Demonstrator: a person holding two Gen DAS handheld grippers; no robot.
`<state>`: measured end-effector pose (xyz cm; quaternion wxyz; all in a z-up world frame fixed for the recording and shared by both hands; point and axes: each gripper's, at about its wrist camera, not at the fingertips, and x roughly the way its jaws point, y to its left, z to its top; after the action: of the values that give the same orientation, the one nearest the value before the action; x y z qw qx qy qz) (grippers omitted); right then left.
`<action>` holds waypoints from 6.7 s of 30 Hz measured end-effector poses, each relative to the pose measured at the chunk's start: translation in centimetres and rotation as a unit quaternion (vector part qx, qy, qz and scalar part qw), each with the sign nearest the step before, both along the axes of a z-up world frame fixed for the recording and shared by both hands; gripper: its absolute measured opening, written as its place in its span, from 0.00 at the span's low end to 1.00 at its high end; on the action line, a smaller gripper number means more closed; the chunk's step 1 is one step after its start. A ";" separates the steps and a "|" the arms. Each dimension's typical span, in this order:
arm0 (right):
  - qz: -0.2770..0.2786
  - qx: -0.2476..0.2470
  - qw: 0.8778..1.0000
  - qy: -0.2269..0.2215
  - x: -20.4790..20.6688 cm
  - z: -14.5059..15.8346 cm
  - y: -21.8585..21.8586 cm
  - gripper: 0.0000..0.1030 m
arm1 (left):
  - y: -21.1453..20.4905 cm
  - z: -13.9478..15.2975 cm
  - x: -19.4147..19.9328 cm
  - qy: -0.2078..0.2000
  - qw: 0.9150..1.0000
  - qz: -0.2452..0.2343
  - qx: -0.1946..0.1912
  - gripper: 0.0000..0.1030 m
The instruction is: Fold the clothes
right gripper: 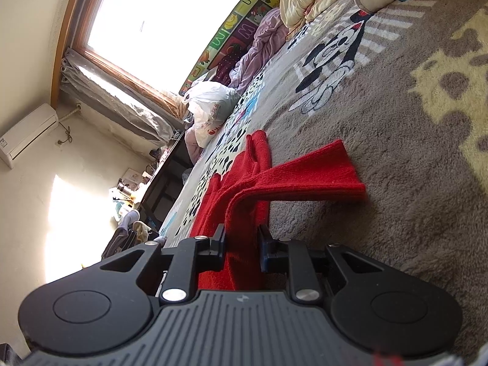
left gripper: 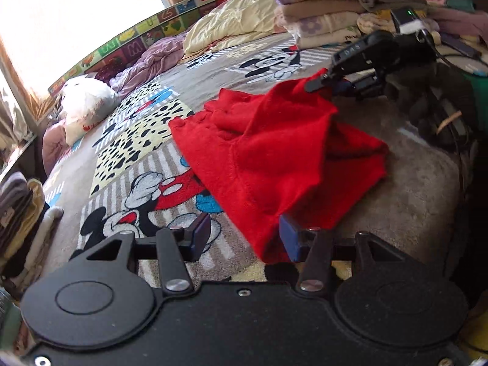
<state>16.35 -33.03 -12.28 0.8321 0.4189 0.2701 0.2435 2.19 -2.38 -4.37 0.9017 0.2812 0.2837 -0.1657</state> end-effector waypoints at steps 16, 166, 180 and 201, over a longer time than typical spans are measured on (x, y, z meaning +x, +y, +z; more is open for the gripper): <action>0.004 0.008 0.999 -0.034 -0.1 1.7 -0.2 0.23 | -2.8 -2.8 0.1 -0.049 0.992 -0.023 0.115 0.08; 0.163 -0.555 0.792 -0.197 -13.6 5.5 29.0 0.25 | 11.9 -1.2 15.3 0.148 0.851 0.150 -0.481 0.35; 0.159 -0.461 0.847 -0.209 -13.7 5.2 26.1 0.41 | 4.7 -0.6 29.7 0.167 0.922 0.110 -0.330 0.29; 0.173 -0.417 0.869 -0.202 -13.8 4.9 24.6 0.50 | 6.5 -1.1 29.5 0.100 0.940 0.099 -0.311 0.09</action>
<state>2.58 -8.44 -7.35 0.9103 -0.0789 0.2406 0.3275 31.69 4.10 -5.50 0.9229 -0.0605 0.3336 -0.1828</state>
